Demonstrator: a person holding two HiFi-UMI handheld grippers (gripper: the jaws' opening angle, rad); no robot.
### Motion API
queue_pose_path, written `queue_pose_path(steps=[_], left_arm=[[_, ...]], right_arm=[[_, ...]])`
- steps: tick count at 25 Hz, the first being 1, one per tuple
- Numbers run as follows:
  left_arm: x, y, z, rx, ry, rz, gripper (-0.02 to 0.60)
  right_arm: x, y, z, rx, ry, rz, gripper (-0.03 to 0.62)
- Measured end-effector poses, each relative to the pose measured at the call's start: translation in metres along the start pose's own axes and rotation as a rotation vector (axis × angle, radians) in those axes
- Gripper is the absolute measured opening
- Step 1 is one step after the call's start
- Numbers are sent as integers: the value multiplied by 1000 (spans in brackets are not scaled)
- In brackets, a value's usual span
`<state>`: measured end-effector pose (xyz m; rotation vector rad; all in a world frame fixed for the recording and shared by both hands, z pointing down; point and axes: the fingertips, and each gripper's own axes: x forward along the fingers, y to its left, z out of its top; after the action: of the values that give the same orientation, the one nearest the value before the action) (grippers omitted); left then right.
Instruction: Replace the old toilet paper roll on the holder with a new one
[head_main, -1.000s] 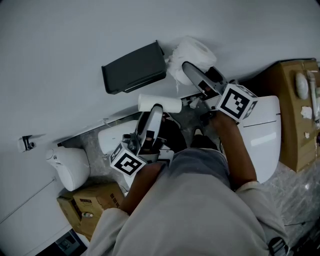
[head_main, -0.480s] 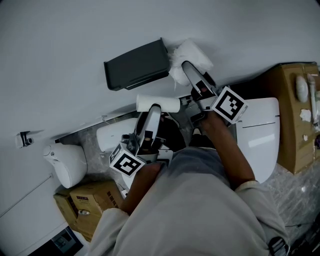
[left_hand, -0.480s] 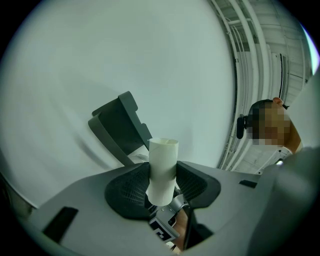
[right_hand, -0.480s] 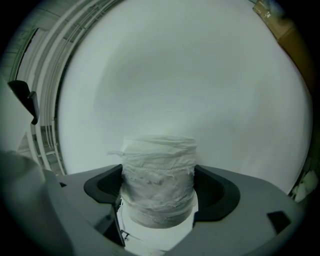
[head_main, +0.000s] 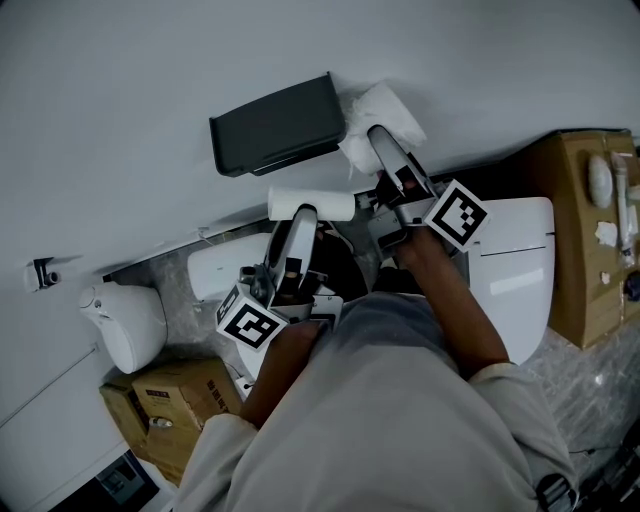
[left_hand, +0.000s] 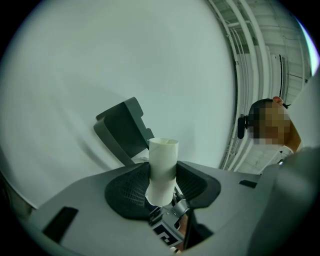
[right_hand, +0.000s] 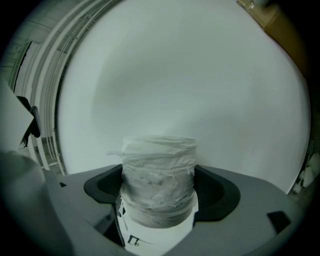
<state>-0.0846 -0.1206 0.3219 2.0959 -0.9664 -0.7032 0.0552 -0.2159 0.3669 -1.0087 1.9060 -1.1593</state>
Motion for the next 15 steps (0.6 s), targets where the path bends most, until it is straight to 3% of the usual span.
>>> queue_pose_path(steps=[15], left_arm=[[-4, 3, 0, -9, -17, 6, 164]], right_arm=[[8, -8, -9, 121, -13, 36, 430]])
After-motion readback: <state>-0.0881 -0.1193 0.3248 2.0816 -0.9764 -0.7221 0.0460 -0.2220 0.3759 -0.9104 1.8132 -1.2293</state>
